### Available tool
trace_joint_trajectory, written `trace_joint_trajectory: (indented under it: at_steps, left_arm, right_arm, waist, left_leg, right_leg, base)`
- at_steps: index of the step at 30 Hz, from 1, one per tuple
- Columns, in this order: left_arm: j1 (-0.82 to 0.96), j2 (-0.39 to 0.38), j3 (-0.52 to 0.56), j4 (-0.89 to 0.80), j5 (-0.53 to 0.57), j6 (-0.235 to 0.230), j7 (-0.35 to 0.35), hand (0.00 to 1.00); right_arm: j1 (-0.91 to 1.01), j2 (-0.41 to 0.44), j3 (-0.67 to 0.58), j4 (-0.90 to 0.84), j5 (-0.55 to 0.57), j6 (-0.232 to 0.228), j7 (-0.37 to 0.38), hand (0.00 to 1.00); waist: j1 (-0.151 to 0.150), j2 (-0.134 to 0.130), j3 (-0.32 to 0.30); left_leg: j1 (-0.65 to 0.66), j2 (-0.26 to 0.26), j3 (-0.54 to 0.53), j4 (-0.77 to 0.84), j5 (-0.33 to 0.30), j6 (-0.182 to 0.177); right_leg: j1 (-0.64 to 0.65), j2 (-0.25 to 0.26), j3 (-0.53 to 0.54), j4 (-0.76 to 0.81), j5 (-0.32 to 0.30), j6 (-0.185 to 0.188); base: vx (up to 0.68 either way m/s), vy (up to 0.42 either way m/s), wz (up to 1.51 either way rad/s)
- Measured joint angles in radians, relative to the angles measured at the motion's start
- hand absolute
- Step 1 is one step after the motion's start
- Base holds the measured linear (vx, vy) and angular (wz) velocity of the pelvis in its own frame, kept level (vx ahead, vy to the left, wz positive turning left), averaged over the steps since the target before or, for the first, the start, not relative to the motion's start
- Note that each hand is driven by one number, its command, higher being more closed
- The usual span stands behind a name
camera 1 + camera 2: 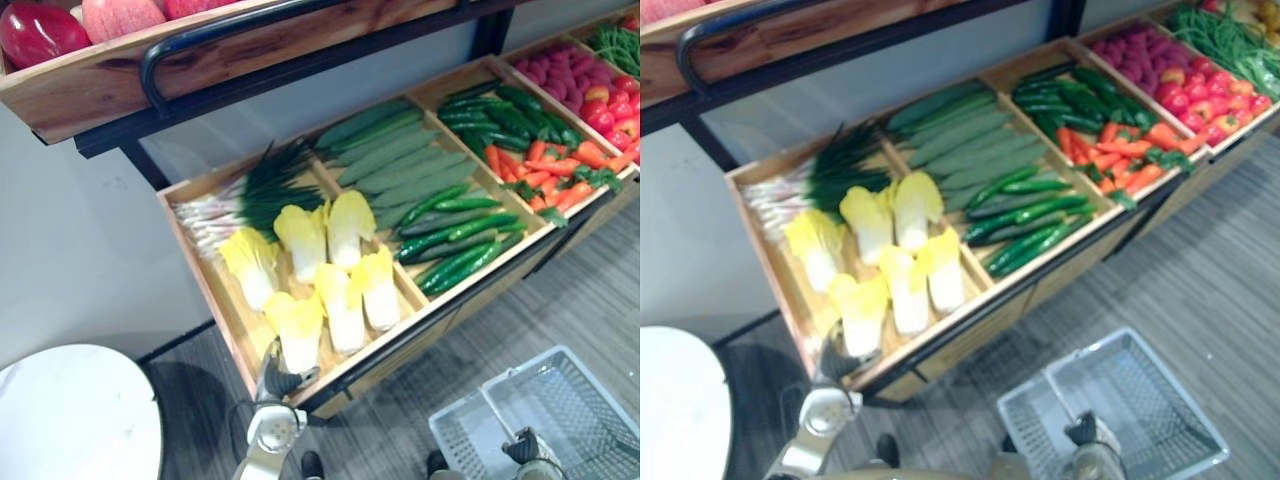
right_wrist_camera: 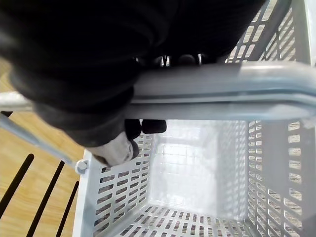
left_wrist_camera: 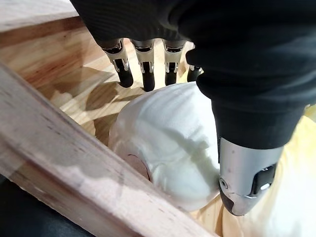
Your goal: Pick vegetable in the basket
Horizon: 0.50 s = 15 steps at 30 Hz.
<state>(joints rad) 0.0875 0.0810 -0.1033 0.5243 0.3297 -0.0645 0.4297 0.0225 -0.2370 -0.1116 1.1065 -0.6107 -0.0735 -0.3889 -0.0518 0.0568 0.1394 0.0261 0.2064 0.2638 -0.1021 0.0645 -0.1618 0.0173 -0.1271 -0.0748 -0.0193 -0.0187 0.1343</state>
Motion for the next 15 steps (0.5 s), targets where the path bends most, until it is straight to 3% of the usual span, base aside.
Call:
trace_joint_trajectory:
  at_steps: [13,14,15]
  left_arm:
    - [-0.079,-0.015,0.002,0.149,0.083,-0.001,0.081,0.00]
    - [-0.085,-0.015,0.002,0.160,0.087,-0.001,0.090,1.00]
    - [-0.089,-0.015,0.002,0.167,0.088,-0.001,0.096,1.00]
  right_arm:
    - [-0.001,0.003,0.003,0.003,0.000,0.000,0.000,1.00]
    - [-0.002,0.003,0.003,0.005,0.000,0.000,0.000,1.00]
    - [-0.002,0.003,0.004,0.005,0.000,0.000,-0.001,1.00]
  waist:
    - [0.003,0.006,-0.005]
    - [0.004,0.006,-0.005]
    - [0.004,0.006,-0.005]
  left_leg:
    - [0.013,0.001,0.018,-0.001,-0.001,-0.001]
    - [0.014,0.001,0.021,-0.001,-0.001,-0.001]
    - [0.015,0.001,0.022,-0.001,-0.001,-0.001]
  right_leg:
    - [0.002,0.001,0.017,-0.011,0.009,0.005]
    - [0.002,0.001,0.020,-0.012,0.011,0.004]
    - [0.002,0.001,0.022,-0.013,0.012,0.005]
  base:
    - [-0.01,0.002,-0.04]
    - [-0.01,0.004,-0.07]
    - [-0.01,0.004,-0.07]
